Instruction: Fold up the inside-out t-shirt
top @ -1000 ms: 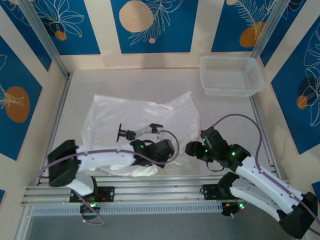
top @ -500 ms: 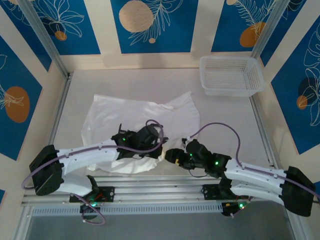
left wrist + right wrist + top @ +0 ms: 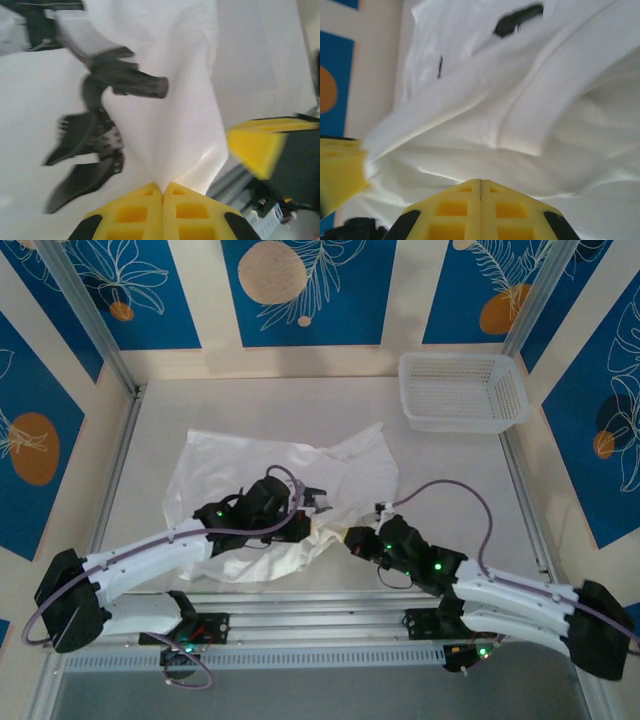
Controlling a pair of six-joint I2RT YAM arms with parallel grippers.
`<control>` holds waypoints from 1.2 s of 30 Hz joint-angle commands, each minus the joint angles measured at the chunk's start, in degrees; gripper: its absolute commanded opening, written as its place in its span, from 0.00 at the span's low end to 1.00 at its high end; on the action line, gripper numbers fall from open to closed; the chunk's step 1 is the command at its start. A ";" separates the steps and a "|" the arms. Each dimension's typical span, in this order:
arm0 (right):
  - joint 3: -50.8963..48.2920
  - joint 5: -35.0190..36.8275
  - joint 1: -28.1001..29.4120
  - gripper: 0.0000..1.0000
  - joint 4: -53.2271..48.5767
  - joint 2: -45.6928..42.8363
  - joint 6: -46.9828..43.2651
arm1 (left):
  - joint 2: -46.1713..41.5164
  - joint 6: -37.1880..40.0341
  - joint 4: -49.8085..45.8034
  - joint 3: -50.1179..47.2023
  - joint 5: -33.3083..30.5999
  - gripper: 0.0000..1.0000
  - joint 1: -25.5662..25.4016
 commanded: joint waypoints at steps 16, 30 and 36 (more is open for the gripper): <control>6.53 -3.54 -0.11 0.87 6.10 17.06 -17.09 | 0.46 0.65 1.45 -1.72 5.28 0.00 5.17; 12.65 -11.21 -4.43 0.14 17.85 36.09 -22.70 | -1.85 -1.35 -4.70 -0.51 -0.22 0.00 6.18; 9.20 -20.70 -8.66 0.00 10.40 18.65 -20.98 | -1.48 3.73 -8.89 -0.23 -4.45 0.00 10.29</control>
